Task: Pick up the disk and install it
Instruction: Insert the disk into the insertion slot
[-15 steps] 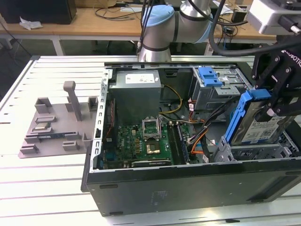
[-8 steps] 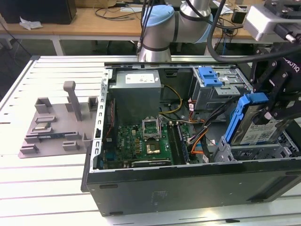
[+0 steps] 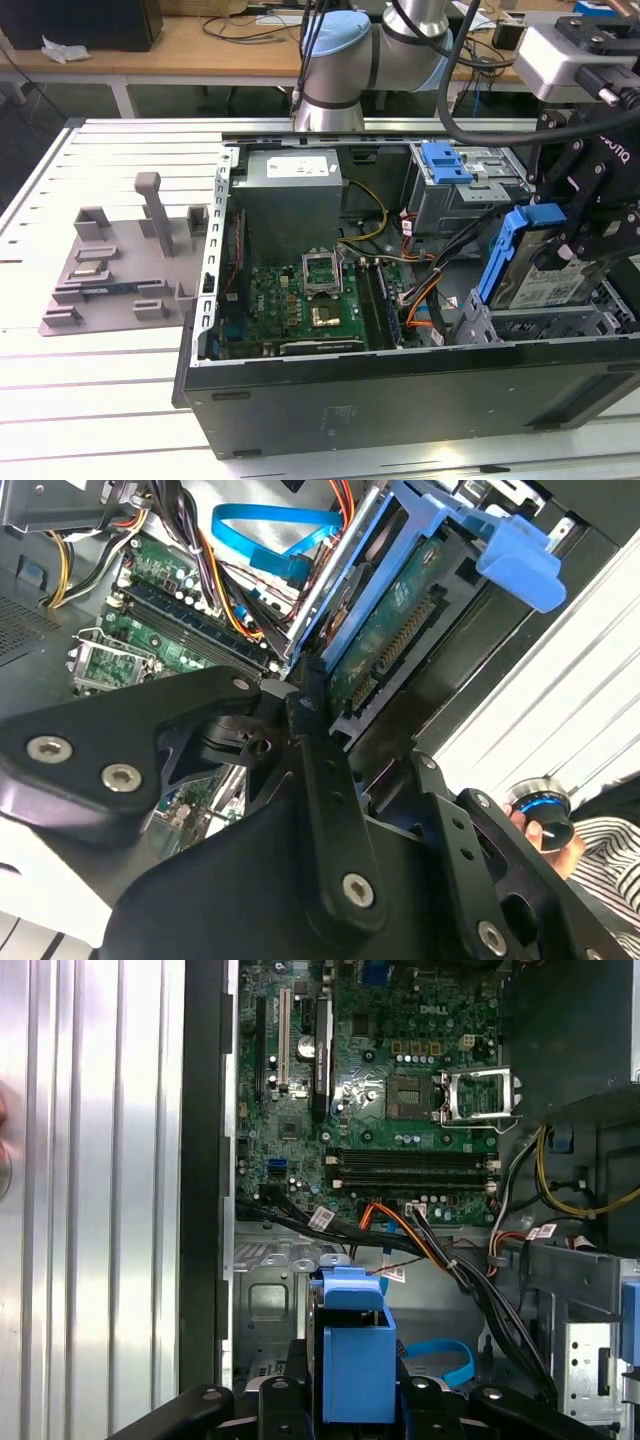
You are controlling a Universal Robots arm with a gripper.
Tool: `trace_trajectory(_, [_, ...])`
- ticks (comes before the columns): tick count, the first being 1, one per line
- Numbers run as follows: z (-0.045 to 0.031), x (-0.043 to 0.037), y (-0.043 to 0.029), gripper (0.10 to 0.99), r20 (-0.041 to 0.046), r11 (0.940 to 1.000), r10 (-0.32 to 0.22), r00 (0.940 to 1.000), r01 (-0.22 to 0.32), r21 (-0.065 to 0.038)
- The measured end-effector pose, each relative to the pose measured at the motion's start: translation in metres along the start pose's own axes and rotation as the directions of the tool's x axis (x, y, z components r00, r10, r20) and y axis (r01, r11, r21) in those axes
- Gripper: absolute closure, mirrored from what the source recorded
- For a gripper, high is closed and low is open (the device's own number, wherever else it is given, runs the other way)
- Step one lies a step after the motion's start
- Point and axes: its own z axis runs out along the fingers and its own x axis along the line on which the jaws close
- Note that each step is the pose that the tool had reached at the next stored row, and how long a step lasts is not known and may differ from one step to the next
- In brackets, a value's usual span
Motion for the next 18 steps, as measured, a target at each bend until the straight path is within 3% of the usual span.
trace_trajectory(3, [0.0002, 0.0000, 0.0001, 0.706, 0.0002, 1.0000, 0.000, 1.0000, 0.000, 0.000])
trace_trajectory(6, [0.0002, 0.0000, 0.0000, 0.580, 0.0001, 1.0000, 0.000, 1.0000, 0.000, 0.000])
trace_trajectory(9, [0.0002, 0.0000, 0.0000, 0.580, 0.0002, 1.0000, 0.000, 1.0000, 0.000, 0.000])
trace_trajectory(10, [0.0002, 0.0000, 0.0000, 0.600, 0.0001, 1.0000, 0.000, 1.0000, 0.000, 0.000])
trace_trajectory(12, [0.0003, 0.0000, 0.0000, 0.847, 0.0001, 1.0000, 0.000, 1.0000, 0.000, 0.000])
trace_trajectory(14, [0.0004, 0.0000, 0.0000, 0.969, 0.0001, 1.0000, 0.000, 1.0000, 0.000, 0.000])
trace_trajectory(18, [0.0004, 0.0000, 0.0000, 0.980, 0.0001, 1.0000, 0.000, 1.0000, 0.000, 0.000])
